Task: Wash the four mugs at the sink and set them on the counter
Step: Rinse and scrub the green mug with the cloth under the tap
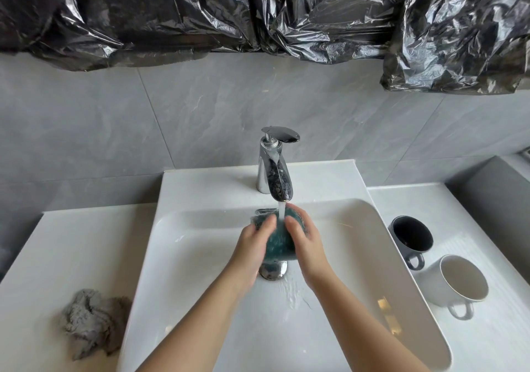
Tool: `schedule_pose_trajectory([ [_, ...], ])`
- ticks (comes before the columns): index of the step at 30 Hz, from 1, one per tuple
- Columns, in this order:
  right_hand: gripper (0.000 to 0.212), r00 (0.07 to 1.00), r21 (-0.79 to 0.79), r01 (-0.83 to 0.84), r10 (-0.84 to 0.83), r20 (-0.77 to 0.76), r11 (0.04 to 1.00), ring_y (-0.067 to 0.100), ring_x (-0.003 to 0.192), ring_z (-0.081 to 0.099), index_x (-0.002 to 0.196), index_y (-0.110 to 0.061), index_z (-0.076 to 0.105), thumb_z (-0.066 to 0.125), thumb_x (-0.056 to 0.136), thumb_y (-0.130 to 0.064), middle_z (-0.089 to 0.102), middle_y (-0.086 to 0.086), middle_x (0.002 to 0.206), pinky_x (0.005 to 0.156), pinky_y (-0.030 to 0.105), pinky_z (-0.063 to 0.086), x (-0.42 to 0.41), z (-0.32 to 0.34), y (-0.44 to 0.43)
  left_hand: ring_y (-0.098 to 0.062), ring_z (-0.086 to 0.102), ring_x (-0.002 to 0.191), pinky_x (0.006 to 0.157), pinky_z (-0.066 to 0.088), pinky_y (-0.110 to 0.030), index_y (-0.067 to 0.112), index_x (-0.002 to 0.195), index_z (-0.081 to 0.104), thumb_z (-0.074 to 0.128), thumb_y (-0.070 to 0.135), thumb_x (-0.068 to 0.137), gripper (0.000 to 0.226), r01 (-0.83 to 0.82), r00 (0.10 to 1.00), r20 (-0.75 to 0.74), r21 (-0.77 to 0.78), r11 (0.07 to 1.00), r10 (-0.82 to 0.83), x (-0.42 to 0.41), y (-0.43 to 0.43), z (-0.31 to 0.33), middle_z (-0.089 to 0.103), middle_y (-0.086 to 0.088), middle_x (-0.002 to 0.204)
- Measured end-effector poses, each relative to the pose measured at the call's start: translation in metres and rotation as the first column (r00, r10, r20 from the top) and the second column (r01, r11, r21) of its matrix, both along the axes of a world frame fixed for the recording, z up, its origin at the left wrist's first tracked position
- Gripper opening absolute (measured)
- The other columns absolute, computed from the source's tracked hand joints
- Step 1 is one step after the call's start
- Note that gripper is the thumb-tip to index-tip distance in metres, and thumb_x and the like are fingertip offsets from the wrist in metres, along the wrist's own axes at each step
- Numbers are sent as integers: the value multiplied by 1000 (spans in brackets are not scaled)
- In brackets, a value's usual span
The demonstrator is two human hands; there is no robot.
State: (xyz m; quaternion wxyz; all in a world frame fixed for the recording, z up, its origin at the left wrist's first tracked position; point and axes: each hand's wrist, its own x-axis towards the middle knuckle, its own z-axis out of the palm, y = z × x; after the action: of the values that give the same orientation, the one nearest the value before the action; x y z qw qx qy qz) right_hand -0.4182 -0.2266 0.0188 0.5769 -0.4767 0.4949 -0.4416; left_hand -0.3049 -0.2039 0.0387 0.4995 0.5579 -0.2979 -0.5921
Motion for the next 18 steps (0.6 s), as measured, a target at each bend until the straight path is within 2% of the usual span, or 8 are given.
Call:
schedule_pose_trajectory([
  [2, 46, 998, 81, 38, -42, 39, 996, 21, 114, 63, 115, -22, 66, 57, 77, -46, 70, 2, 115, 101, 41, 50, 5, 1, -3, -23, 70, 97, 95, 51, -49, 14, 101, 70, 58, 40, 87, 31, -13, 988, 152, -69, 998, 23, -4, 1, -2, 75, -7, 98],
  [3, 46, 999, 83, 24, -27, 37, 996, 19, 116, 62, 117, -24, 65, 55, 78, -47, 69, 0, 117, 101, 39, 49, 6, 0, -3, -25, 70, 96, 93, 52, -49, 15, 96, 70, 57, 40, 89, 29, -42, 991, 125, -55, 998, 49, -4, 1, 0, 75, -7, 96],
  [7, 38, 997, -17, -67, 66, -34, 998, -2, 115, 57, 120, -32, 59, 44, 88, -45, 64, -12, 121, 99, 18, 43, 0, 3, -2, -31, 71, 86, 87, 55, -45, 8, 96, 72, 50, 35, 99, 34, -177, 958, -193, 179, 968, 211, 2, -8, 7, 75, -12, 92],
  [8, 37, 998, -34, -55, 53, -43, 998, -2, 115, 57, 118, -30, 61, 42, 90, -44, 64, -11, 119, 99, 17, 42, -1, 4, -3, -32, 70, 85, 87, 55, -45, 5, 99, 70, 51, 37, 98, 37, -208, 929, -252, 243, 947, 269, 2, -11, 7, 74, -14, 93],
  [10, 42, 1000, -2, -27, 27, 14, 1000, 15, 116, 61, 115, -21, 66, 40, 93, -46, 69, 0, 115, 101, 33, 47, -3, 4, -3, -33, 68, 85, 82, 55, -46, 3, 101, 67, 53, 42, 96, 41, -266, 876, -312, 325, 908, 369, 2, -14, 7, 72, -17, 96],
  [12, 50, 995, 142, -27, 13, 97, 990, 32, 106, 67, 110, -14, 69, 37, 99, -51, 73, 14, 108, 90, 46, 52, -3, 5, 2, -34, 68, 88, 80, 55, -47, 5, 101, 66, 55, 45, 94, 42, -302, 846, -326, 358, 884, 422, 3, -17, 3, 72, -17, 96],
  [15, 61, 993, 400, -86, 48, 105, 913, 33, 91, 68, 110, -14, 68, 23, 102, -55, 73, 18, 100, 78, 49, 59, -2, 9, 5, -33, 68, 87, 87, 54, -52, 9, 95, 68, 58, 45, 92, 38, -343, 829, -318, 360, 867, 460, 5, -17, 1, 73, -15, 93],
  [18, 60, 990, 610, -123, 52, 134, 783, 39, 81, 70, 115, -10, 63, 27, 101, -56, 70, 22, 101, 76, 54, 59, -5, 10, -2, -30, 67, 86, 79, 54, -39, 8, 91, 71, 57, 44, 92, 39, -352, 872, -240, 303, 886, 428, 3, -11, -6, 73, -14, 91],
])
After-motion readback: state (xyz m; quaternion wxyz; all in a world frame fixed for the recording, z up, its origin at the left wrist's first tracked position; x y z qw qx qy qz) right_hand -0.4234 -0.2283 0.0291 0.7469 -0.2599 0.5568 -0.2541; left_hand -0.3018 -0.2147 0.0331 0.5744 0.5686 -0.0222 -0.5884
